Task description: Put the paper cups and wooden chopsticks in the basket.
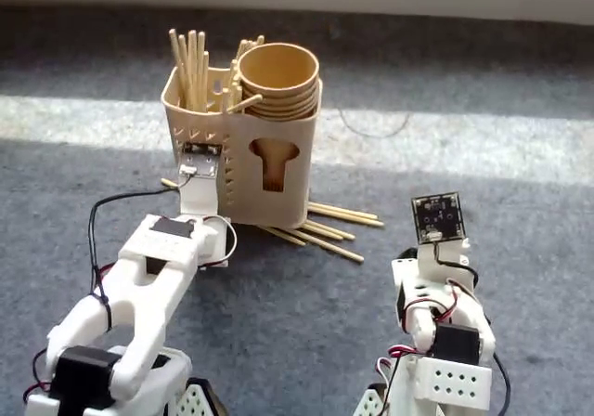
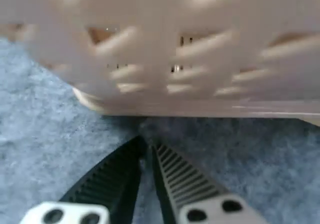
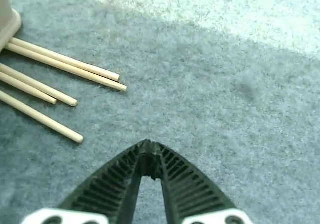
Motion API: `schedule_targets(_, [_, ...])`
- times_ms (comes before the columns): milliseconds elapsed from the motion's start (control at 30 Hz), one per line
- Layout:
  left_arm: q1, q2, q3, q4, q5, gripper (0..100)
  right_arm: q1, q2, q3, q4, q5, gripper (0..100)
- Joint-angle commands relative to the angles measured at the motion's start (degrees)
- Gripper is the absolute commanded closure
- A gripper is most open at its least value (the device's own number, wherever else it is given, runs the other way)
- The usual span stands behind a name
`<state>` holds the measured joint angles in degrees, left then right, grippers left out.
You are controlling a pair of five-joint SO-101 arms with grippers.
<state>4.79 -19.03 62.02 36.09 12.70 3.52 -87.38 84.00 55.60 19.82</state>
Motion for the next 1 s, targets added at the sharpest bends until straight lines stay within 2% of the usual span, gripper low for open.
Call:
schedule_targets(0, [0.2, -0.5, -0.4, 0.3, -0.4, 99, -0.6, -0.6, -0.7, 0.2, 0.7, 98.5])
schedule_targets(367, [0.0, -1.0, -0.2, 0.4, -0.4, 99, -4.7, -0.6, -5.8, 3.1, 0.4, 98.5])
schedule_targets(533, [0.0, -4.4, 0.1, 4.6, -0.5, 99, -5.8, -0.6, -7.2, 3.5, 0.4, 98.5])
schedule_targets(867, [0.0, -38.5, 14.2, 5.6, -4.0, 99, -5.8, -0.6, -7.2, 3.4, 0.4, 98.5])
schedule_targets(967, [0.1, -49.4, 18.1, 8.5, -4.0, 99, -5.8, -0.6, -7.2, 3.4, 0.4, 98.5])
